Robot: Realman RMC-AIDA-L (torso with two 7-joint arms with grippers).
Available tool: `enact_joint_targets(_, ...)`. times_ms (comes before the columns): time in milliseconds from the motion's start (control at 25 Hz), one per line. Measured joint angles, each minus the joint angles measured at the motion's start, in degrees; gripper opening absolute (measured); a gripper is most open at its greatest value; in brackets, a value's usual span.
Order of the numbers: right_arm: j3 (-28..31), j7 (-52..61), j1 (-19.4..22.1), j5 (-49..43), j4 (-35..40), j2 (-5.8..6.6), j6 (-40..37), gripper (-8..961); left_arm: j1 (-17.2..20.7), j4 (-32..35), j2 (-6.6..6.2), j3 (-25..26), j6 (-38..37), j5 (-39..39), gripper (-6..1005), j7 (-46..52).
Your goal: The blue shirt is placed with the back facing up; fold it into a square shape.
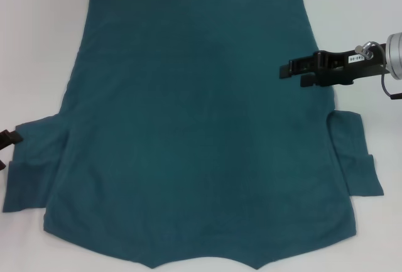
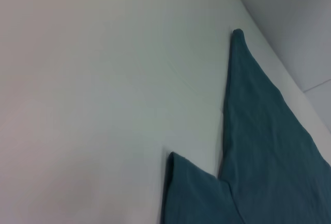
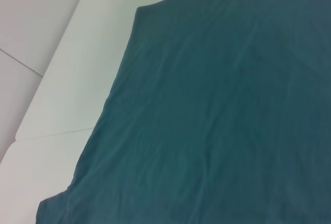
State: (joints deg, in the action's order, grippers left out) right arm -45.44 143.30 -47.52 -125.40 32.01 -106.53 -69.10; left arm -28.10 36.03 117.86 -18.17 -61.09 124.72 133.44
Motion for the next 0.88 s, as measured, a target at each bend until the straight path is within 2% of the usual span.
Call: enact_joint_targets(880,0.07,0.04,-0.03,0.17,-0.03,-0.17,-0.32,716,-0.66,-2.23,0.14,-4.01,2.18,0.08,874,-0.73)
